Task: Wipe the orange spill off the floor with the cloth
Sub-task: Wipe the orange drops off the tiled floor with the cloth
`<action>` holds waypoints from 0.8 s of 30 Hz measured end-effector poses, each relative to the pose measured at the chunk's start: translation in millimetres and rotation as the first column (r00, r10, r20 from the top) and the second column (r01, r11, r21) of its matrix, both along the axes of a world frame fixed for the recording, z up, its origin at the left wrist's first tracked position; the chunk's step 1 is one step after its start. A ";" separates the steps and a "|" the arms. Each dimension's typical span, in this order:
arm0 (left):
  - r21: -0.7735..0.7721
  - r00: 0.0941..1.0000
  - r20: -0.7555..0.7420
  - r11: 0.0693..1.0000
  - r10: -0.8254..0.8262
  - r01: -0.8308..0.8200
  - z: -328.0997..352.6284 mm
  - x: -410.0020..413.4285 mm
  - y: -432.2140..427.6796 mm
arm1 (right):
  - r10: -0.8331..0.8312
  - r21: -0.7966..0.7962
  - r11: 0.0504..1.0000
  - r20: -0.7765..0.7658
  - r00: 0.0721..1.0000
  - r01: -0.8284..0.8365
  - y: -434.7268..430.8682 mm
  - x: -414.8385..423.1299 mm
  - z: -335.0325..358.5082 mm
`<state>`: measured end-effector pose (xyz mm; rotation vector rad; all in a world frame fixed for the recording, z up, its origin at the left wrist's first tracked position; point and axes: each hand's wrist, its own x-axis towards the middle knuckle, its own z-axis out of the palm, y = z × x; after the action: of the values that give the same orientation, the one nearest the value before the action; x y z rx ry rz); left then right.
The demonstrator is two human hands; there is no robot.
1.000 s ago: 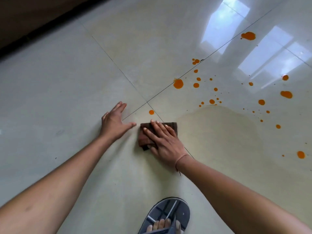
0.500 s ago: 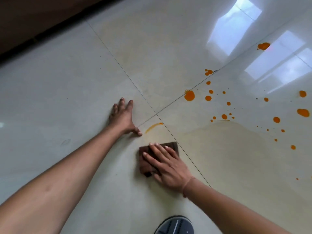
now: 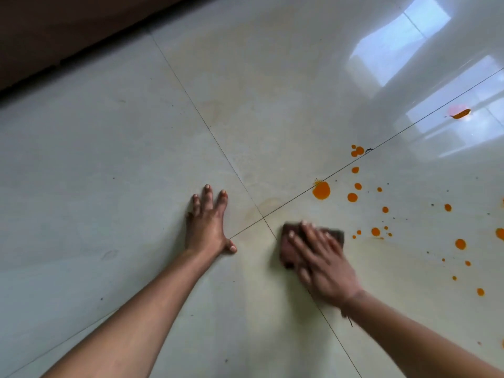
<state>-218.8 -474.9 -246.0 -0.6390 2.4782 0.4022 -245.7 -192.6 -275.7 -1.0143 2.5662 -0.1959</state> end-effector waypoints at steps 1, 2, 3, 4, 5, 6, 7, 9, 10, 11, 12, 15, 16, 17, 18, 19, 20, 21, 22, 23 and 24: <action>-0.011 1.000 0.022 1.000 0.000 0.001 2.6 -1.1 2.0 | -0.101 0.019 0.995 0.004 0.995 0.101 -11.8 -18.8 0.9; -0.017 0.999 0.037 1.000 0.000 0.001 4.8 -2.3 3.3 | -0.176 0.012 0.984 0.014 0.984 0.176 -32.5 -29.7 2.7; -0.018 0.999 0.043 1.000 0.001 0.000 6.2 -2.6 4.1 | -0.211 0.000 0.977 0.035 0.977 0.211 -55.2 -32.4 3.9; -0.013 0.999 0.046 1.000 0.003 -0.003 6.8 -2.2 4.1 | -0.201 -0.024 0.979 0.068 0.977 0.203 -75.7 -28.9 4.1; -0.006 0.999 0.041 1.000 0.010 -0.010 6.5 -0.9 2.8 | -0.144 -0.042 0.988 0.081 0.986 0.148 -89.1 -19.1 3.3; -0.006 0.999 0.025 1.000 0.024 -0.024 4.0 -1.7 2.4 | -0.053 -0.062 0.996 0.069 0.996 0.058 -88.6 -11.6 0.1; -0.004 0.999 0.016 1.000 0.031 -0.031 2.4 -1.3 2.1 | 0.022 -0.082 0.996 0.057 0.998 -0.017 -76.5 -5.9 -2.5; -0.004 1.000 0.014 1.000 0.027 -0.027 2.0 -2.3 1.4 | 0.178 -0.112 0.978 0.029 0.984 -0.173 -44.2 -11.7 -6.3; -0.001 1.000 0.015 1.000 0.025 -0.025 2.7 -1.0 1.8 | 0.226 -0.117 0.968 -0.001 0.974 -0.224 -33.4 -21.4 -8.8; 0.007 1.000 0.003 1.000 0.030 -0.030 3.6 -0.6 2.5 | 0.220 -0.112 0.969 -0.022 0.975 -0.221 -32.1 -35.4 -8.7; 0.014 0.999 -0.010 0.999 0.040 -0.040 4.7 -0.2 3.0 | 0.146 -0.120 0.981 -0.050 0.988 -0.151 -43.1 -50.2 -9.3; 0.014 1.000 0.012 1.000 -0.023 0.023 7.3 -1.0 -1.6 | -0.109 -0.133 0.985 0.011 0.994 0.110 -99.2 -47.3 -6.8; 0.009 0.998 0.038 0.998 -0.055 0.055 9.5 0.5 -4.7 | -0.038 -0.152 0.988 0.011 0.999 0.039 -104.9 -29.6 -7.0; 0.003 0.995 0.058 0.996 -0.086 0.086 11.4 1.2 -7.5 | 0.084 -0.166 0.983 0.004 0.996 -0.082 -96.9 -10.6 -9.0; -0.007 0.991 0.068 0.994 -0.112 0.113 12.6 1.4 -9.6 | 0.208 -0.166 0.965 0.010 0.978 -0.204 -75.2 3.4 -9.5; -0.017 0.989 0.075 0.991 -0.130 0.131 13.3 1.7 -10.5 | 0.297 -0.160 0.944 0.019 0.955 -0.290 -50.3 6.1 -8.6; -0.025 0.988 0.075 0.990 -0.136 0.138 14.0 2.2 -10.4 | 0.339 -0.171 0.926 -0.007 0.941 -0.335 -31.3 -3.6 -10.8; -0.031 0.988 0.071 0.990 -0.136 0.138 14.1 2.8 -10.0 | 0.324 -0.172 0.929 -0.048 0.945 -0.327 -24.3 -17.6 -15.1; -0.036 0.988 0.071 0.990 -0.136 0.138 13.8 2.2 -10.2 | 0.245 -0.153 0.955 -0.067 0.967 -0.253 -30.9 -34.2 -13.6; -0.034 0.988 0.078 0.990 -0.133 0.135 13.0 3.3 -9.6 | 0.116 -0.143 0.982 -0.073 0.991 -0.125 -47.7 -47.9 -11.8; -0.033 0.988 0.079 0.991 -0.129 0.132 11.7 2.9 -9.8 | -0.018 -0.141 0.990 -0.033 0.999 0.013 -69.7 -53.8 -8.8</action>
<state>-215.8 -484.7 -234.3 -0.4944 2.4432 0.2752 -299.5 -262.2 -284.5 -1.0562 2.6227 -0.3717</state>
